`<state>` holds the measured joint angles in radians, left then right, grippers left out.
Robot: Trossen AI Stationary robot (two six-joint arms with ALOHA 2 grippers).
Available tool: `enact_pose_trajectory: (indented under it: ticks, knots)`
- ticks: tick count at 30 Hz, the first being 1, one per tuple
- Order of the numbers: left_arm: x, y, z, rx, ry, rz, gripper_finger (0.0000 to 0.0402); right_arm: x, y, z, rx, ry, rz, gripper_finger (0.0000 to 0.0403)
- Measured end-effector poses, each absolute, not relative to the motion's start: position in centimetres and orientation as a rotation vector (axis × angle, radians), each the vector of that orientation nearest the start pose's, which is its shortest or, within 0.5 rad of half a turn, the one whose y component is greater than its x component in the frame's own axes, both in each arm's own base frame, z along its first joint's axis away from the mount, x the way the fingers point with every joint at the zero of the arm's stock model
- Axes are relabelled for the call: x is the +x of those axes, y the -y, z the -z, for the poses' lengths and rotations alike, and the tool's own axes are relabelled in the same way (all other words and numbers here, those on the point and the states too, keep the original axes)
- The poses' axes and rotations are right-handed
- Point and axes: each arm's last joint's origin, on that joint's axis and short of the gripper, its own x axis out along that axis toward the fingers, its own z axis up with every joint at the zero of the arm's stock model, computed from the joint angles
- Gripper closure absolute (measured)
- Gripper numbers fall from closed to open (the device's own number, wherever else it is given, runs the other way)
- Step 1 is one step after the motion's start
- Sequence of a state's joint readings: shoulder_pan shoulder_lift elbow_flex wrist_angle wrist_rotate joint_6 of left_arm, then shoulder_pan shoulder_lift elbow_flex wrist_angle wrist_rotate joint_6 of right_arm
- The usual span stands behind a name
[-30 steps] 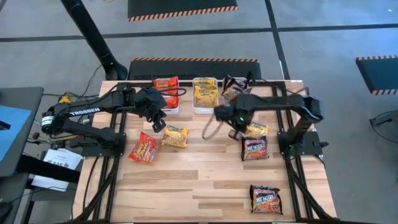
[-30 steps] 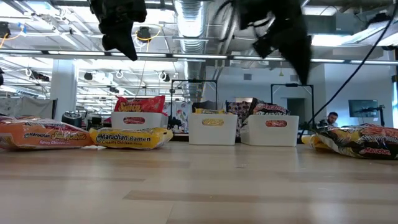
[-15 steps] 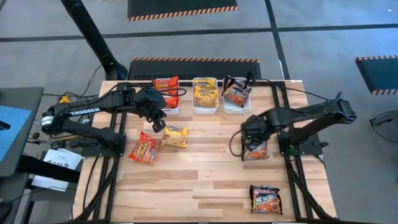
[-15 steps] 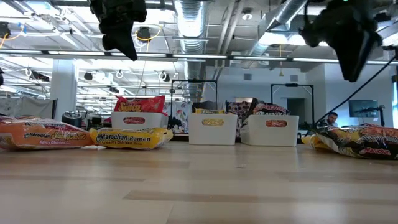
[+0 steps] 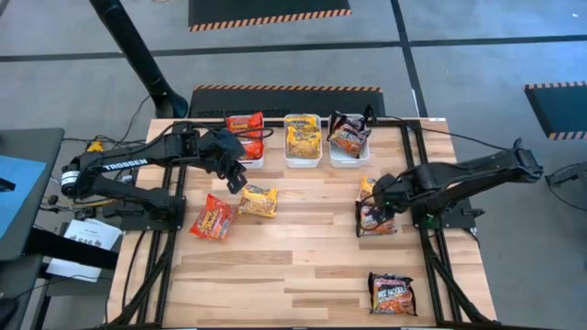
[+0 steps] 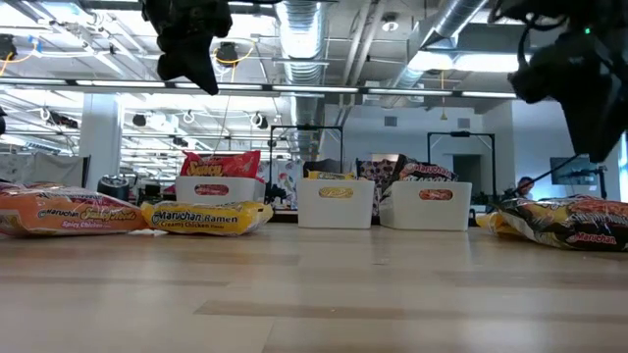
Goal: Sort Maruchan noodles
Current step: Put the black noodle pack into the right white bin
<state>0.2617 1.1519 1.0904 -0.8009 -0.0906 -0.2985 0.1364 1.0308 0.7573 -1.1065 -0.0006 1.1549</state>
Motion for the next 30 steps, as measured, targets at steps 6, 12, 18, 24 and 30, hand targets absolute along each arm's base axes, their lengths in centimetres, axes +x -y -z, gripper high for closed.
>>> enact_pose_trajectory:
  ticks: [6,12,18,24,30]
  knots:
    - [21.6,-6.1,-31.6,-0.388,-0.796,-0.474,0.0402,16.3,-2.3,-20.2,0.823,-1.330,0.702,0.0155]
    - [21.6,-6.1,-31.7,-0.394,-0.791,-0.476,0.0401,17.9,-2.5,-17.7,0.801,-1.404,0.711,0.0152]
    - [21.6,-6.1,-31.7,-0.394,-0.791,-0.476,0.0401,19.1,-2.4,-15.9,0.789,-1.495,0.754,0.0154]
    - [21.6,-6.0,-31.7,-0.394,-0.791,-0.475,0.0401,19.9,-2.5,-15.6,0.822,-1.509,0.743,0.0217]
    - [21.6,-6.1,-31.7,-0.374,-0.797,-0.467,0.0401,20.3,-2.6,-15.8,0.862,-1.482,0.742,0.0351]
